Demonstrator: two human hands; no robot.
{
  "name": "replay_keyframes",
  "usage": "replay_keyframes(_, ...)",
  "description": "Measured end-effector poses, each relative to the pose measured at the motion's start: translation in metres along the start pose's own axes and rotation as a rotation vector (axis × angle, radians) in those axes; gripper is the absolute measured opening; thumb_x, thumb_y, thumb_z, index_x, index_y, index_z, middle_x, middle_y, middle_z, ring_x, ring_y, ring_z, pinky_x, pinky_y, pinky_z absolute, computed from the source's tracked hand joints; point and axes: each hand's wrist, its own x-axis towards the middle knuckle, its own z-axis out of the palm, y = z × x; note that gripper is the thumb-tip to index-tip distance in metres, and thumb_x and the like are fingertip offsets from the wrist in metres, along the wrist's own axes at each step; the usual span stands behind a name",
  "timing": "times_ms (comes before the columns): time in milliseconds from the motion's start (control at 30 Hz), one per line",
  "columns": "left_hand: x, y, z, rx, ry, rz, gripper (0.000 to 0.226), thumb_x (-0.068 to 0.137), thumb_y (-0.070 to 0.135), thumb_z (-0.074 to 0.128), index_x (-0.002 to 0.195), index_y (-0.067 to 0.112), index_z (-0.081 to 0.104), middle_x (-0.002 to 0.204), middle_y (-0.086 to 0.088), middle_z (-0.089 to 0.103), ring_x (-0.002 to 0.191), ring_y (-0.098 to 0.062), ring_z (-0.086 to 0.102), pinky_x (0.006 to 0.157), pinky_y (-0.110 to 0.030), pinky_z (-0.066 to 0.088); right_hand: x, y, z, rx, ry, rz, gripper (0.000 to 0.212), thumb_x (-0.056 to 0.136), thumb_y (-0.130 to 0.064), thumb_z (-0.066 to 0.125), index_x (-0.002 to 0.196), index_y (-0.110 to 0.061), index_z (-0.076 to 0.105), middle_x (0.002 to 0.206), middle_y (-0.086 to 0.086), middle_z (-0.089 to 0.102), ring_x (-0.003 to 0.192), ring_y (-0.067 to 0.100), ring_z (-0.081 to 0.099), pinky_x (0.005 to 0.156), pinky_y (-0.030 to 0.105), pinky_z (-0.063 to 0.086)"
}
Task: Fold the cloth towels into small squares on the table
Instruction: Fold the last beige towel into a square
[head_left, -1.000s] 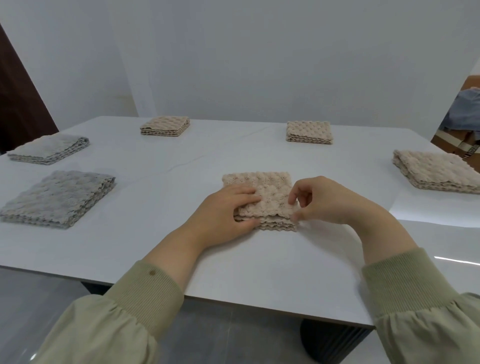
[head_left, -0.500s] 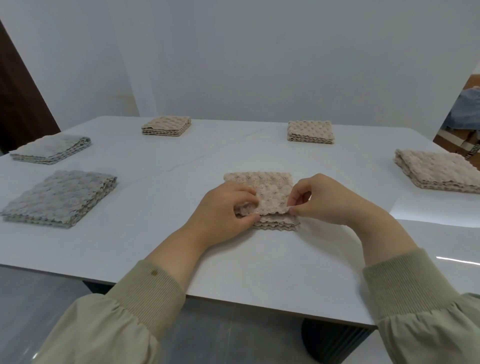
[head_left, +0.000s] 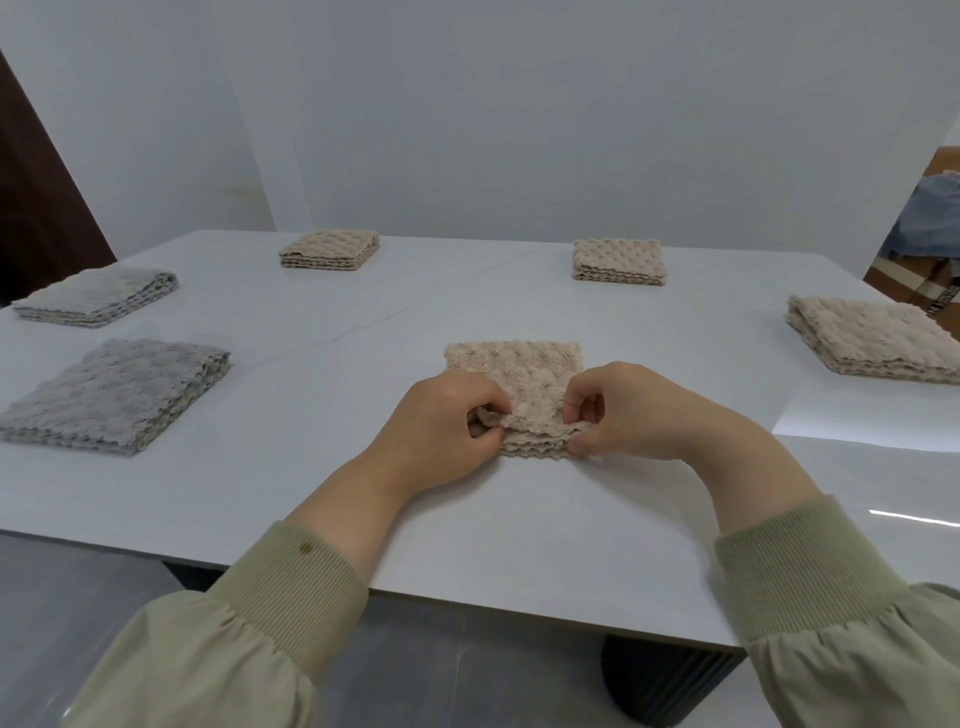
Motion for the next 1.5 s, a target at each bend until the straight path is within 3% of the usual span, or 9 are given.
replay_keyframes(200,-0.001,0.001,-0.001,-0.017,0.003,-0.005,0.017,0.067,0.009,0.057,0.08,0.014,0.066,0.077,0.009,0.063,0.074,-0.005,0.051,0.065,-0.01,0.039,0.0,0.002,-0.004,0.022,0.011,0.007,0.007,0.075,-0.018,0.072,0.076,-0.024,0.07,0.078,-0.006,0.066,0.078,0.011,0.062,0.072,0.028,0.051)
replay_keyframes(533,-0.007,-0.012,-0.017,-0.085,-0.125,-0.159,0.03,0.065,-0.006,0.056,0.068,0.024,0.063,0.071,0.012,0.054,0.068,-0.005,0.051,0.063,-0.015,0.041,-0.004,-0.002,-0.007,-0.042,-0.013,0.057,0.01,0.074,-0.014,0.071,0.067,-0.02,0.071,0.067,-0.01,0.064,0.069,0.008,0.061,0.064,0.027,0.052)
replay_keyframes(767,-0.007,-0.01,-0.018,-0.149,-0.13,-0.217,0.02,0.066,0.014,0.045,0.065,0.029,0.059,0.076,0.009,0.058,0.069,-0.008,0.052,0.064,-0.018,0.04,-0.003,-0.003,-0.004,0.022,-0.049,0.034,0.012,0.073,-0.023,0.075,0.064,-0.018,0.07,0.062,-0.006,0.064,0.059,0.005,0.055,0.061,0.027,0.05)
replay_keyframes(867,-0.006,-0.007,-0.018,-0.159,-0.13,-0.258,0.019,0.069,0.02,0.044,0.063,0.026,0.061,0.073,0.01,0.057,0.068,-0.005,0.05,0.062,-0.014,0.035,0.007,-0.01,0.001,0.205,0.277,-0.006,0.024,0.084,-0.033,0.066,0.072,-0.013,0.07,0.074,0.003,0.062,0.067,0.009,0.053,0.065,0.023,0.044)
replay_keyframes(967,-0.005,-0.005,-0.017,-0.142,-0.144,-0.267,0.021,0.071,0.023,0.044,0.065,0.019,0.064,0.074,0.008,0.058,0.068,-0.007,0.05,0.062,-0.017,0.036,0.029,-0.024,0.019,-0.026,0.684,-0.083,0.031,0.093,-0.026,0.043,0.094,-0.009,0.069,0.096,0.006,0.063,0.093,0.023,0.054,0.083,0.036,0.043)
replay_keyframes(1067,-0.004,-0.004,-0.018,-0.138,-0.095,-0.303,0.021,0.074,0.022,0.046,0.066,0.013,0.063,0.072,0.004,0.058,0.066,-0.01,0.05,0.061,-0.023,0.04,0.047,-0.03,0.044,-0.287,0.432,-0.022,0.048,0.095,-0.035,0.029,0.133,-0.012,0.049,0.138,0.011,0.047,0.129,0.029,0.037,0.107,0.045,0.026)
replay_keyframes(1167,0.005,-0.011,-0.018,-0.102,0.146,-0.486,0.018,0.084,0.013,0.049,0.071,0.011,0.061,0.07,0.0,0.059,0.064,-0.015,0.05,0.062,-0.03,0.042,0.054,-0.025,0.061,-0.333,0.138,0.073,0.059,0.098,-0.046,0.021,0.15,-0.018,0.017,0.158,0.006,0.015,0.146,0.024,0.008,0.116,0.05,0.003)
replay_keyframes(1333,0.037,-0.029,-0.015,-0.469,0.104,-0.82,0.021,0.091,0.018,0.05,0.108,0.018,0.062,0.092,0.0,0.062,0.076,-0.01,0.056,0.067,-0.023,0.042,0.055,-0.023,0.064,-0.333,0.145,0.085,0.061,0.098,-0.048,0.018,0.151,-0.02,0.012,0.16,0.005,0.008,0.147,0.023,0.003,0.116,0.051,-0.001)
replay_keyframes(1500,0.069,-0.033,-0.013,-0.541,-0.005,-0.984,0.018,0.089,0.031,0.059,0.096,0.015,0.061,0.082,-0.002,0.058,0.068,-0.017,0.053,0.06,-0.026,0.041,0.054,-0.023,0.064,-0.338,0.131,0.089,0.061,0.098,-0.048,0.017,0.151,-0.02,0.011,0.16,0.004,0.007,0.147,0.023,0.002,0.116,0.051,-0.001)
